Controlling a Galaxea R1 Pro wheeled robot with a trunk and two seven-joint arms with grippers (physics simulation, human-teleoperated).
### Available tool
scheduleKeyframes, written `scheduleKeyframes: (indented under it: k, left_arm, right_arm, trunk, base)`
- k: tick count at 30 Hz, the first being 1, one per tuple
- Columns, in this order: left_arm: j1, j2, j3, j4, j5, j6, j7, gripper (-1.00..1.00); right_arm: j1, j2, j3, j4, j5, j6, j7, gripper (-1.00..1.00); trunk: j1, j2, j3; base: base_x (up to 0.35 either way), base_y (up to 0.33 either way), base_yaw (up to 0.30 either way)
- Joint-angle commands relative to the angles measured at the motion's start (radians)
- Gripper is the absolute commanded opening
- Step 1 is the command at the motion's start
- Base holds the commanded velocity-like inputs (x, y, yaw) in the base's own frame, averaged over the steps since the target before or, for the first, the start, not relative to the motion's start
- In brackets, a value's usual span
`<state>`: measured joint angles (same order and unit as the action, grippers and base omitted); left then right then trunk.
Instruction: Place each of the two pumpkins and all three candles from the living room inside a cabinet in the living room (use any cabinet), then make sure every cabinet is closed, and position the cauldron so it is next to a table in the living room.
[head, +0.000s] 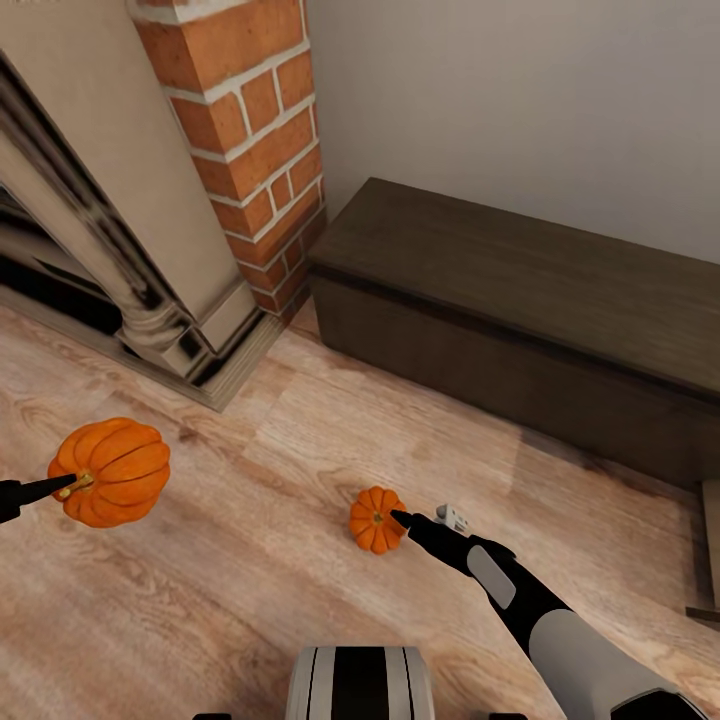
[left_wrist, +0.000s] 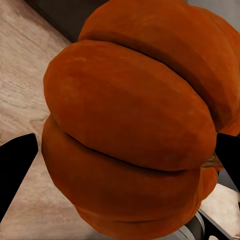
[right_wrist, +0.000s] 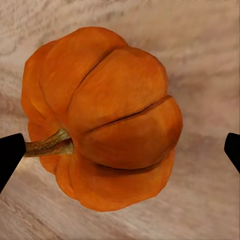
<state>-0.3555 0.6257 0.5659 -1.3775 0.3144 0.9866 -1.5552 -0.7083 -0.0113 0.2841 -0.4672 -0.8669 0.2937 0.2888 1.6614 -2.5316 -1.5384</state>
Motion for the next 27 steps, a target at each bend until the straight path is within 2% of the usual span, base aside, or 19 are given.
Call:
scheduleKeyframes:
  k: [1,14,24,27]
  left_arm:
    - [0.0,0.0,0.0,0.0,-0.002,0.011,-0.005,-1.0]
    - [0.0,0.0,0.0,0.0,0.001,0.011,-0.005,-1.0]
    - [0.0,0.0,0.0,0.0,0.002,0.011,-0.005,-1.0]
    - [0.0,0.0,0.0,0.0,0.002,0.011,-0.005,-1.0]
  right_arm:
    - [0.0,-0.001,0.004,-0.001,-0.006,0.002,0.0,1.0]
    - [0.0,-0.001,0.004,-0.001,-0.006,0.002,0.0,1.0]
    - [0.0,-0.001,0.004,-0.001,-0.005,0.002,0.0,1.0]
    - [0.0,-0.001,0.004,-0.001,-0.005,0.002,0.0,1.0]
  trunk:
    - [0.0,0.0,-0.001]
    - [0.0,0.0,-0.001]
    - [0.002,-0.001,-0.016]
    - [0.003,-0.002,-0.028]
  base:
    - [0.067,0.003,0.0]
    - [0.029,0.0,0.0]
    - [0.0,0.0,0.0]
    - [0.0,0.0,0.0]
